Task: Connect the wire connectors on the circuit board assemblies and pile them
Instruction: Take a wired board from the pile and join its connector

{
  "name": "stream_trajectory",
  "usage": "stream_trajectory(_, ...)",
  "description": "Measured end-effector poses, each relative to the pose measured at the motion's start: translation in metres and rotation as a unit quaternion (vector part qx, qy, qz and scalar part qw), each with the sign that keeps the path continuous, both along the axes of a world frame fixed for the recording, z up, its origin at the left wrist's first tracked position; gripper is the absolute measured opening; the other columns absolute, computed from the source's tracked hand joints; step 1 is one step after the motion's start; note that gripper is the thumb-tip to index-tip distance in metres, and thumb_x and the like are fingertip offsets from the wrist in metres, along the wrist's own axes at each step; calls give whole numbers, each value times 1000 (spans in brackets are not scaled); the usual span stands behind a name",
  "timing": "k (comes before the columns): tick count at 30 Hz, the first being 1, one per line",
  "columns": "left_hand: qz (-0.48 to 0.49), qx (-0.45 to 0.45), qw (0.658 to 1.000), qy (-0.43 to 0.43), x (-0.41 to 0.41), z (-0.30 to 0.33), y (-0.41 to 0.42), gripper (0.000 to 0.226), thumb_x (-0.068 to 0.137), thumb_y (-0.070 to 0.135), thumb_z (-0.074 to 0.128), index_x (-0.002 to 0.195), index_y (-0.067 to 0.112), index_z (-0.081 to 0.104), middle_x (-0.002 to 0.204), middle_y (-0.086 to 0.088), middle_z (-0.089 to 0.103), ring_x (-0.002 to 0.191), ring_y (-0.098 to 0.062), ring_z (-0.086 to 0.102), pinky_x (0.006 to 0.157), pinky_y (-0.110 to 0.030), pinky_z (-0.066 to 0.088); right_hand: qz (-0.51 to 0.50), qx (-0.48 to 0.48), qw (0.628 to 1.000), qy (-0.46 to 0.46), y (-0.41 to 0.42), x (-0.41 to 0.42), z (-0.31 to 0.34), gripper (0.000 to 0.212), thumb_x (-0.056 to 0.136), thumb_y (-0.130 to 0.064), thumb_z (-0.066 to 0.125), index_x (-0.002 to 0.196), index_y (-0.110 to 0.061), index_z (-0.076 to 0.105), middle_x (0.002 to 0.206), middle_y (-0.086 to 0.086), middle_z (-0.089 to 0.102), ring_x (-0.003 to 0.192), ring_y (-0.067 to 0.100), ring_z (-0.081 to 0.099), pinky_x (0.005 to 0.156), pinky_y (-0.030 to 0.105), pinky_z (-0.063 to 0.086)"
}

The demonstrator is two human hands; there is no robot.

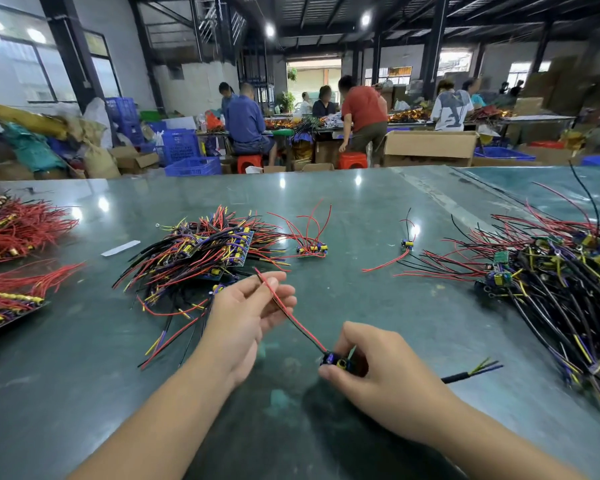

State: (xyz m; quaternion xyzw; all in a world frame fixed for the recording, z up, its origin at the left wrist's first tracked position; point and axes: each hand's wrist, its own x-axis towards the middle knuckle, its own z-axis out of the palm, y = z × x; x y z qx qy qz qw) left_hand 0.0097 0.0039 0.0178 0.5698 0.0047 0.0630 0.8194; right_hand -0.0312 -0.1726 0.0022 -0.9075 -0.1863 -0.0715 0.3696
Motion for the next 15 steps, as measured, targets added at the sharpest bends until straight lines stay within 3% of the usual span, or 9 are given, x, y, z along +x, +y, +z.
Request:
stream_trajectory(4, -55, 37, 998, 8, -1, -3, 2, 21, 96, 6, 45, 96, 11, 66, 75, -5, 72, 64, -13, 69, 57, -21, 54, -45, 52, 998, -10, -2, 3, 2, 27, 80, -39, 69, 71, -19, 54, 52, -9, 50, 53, 4, 46, 50, 18, 35)
stream_trajectory(7, -100, 23, 995, -9, -4, -4, -1, 16, 88, 17, 56, 95, 13, 70, 80, -8, 73, 68, -14, 68, 61, -23, 54, -68, 81, 994, -5, -4, 4, 2, 28, 79, -39, 70, 69, -19, 52, 48, -18, 51, 49, 4, 45, 49, 16, 36)
stream_trajectory(10, -94, 34, 995, -27, -5, -5, -5, 26, 69, 28, 67, 90, 14, 74, 78, -5, 72, 60, -8, 63, 58, -18, 52, -62, 80, 995, -4, -4, 3, 1, 28, 80, -38, 70, 69, -19, 52, 49, -19, 52, 49, 3, 45, 49, 15, 35)
stream_trajectory(15, -75, 57, 995, -32, -3, -7, -5, 31, 64, 32, 70, 87, 13, 75, 65, 4, 62, 47, -3, 46, 47, -12, 40, -28, 49, 998, -7, -1, 0, -1, 28, 80, -39, 69, 69, -21, 51, 49, -10, 48, 52, 4, 47, 51, 16, 36)
